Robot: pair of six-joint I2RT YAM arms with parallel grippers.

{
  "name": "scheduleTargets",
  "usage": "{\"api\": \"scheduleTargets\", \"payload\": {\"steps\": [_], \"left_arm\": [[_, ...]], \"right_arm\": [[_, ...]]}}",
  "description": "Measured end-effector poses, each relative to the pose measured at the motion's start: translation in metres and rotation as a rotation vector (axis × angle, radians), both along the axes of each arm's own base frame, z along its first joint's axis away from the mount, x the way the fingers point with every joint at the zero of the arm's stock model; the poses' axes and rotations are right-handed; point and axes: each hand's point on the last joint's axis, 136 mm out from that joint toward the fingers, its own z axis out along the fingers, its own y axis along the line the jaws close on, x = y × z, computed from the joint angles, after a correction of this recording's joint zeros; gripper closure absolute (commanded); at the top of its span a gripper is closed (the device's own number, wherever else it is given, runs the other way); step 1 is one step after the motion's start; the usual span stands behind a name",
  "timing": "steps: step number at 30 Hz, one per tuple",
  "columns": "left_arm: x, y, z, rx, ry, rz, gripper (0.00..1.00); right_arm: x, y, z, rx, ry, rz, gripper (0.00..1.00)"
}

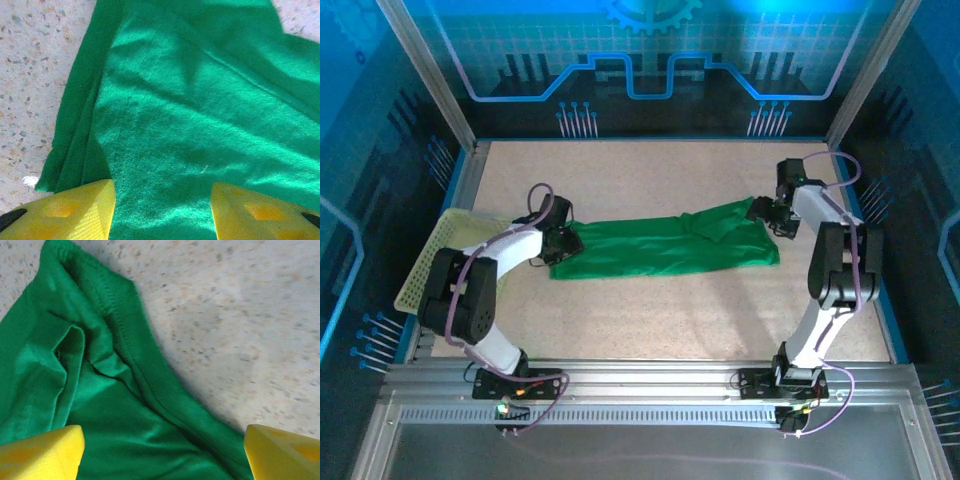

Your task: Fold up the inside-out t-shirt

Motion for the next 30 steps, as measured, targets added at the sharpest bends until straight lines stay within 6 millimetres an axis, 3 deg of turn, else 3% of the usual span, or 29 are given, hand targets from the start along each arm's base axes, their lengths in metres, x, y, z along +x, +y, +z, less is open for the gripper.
{"api": "scheduleTargets", "payload": {"steps": [10, 17, 20, 27, 30], "left_arm": [[-0.002, 0.015, -0.011, -0.028, 0.008, 0.066, 0.43], [-0.001, 0.015, -0.011, -0.031, -0.004, 0.069, 0.43], [-0.002, 0.015, -0.010, -0.033, -0.012, 0.069, 0.42], [-0.003, 0.015, -0.010, -0.037, -0.026, 0.074, 0.42], [-0.003, 0.015, -0.011, -0.039, -0.027, 0.078, 0.41]], "right_arm": [[-0.003, 0.027, -0.035, -0.027, 0.136, 0.095, 0.08], [-0.002, 0.029, -0.038, -0.036, 0.171, 0.106, 0.23], [-0.001, 0.030, -0.039, -0.033, 0.171, 0.103, 0.34], [0.000, 0.040, -0.039, -0.022, 0.165, 0.121, 0.78], [0.000, 0.043, -0.038, -0.020, 0.150, 0.123, 0.92]]}}
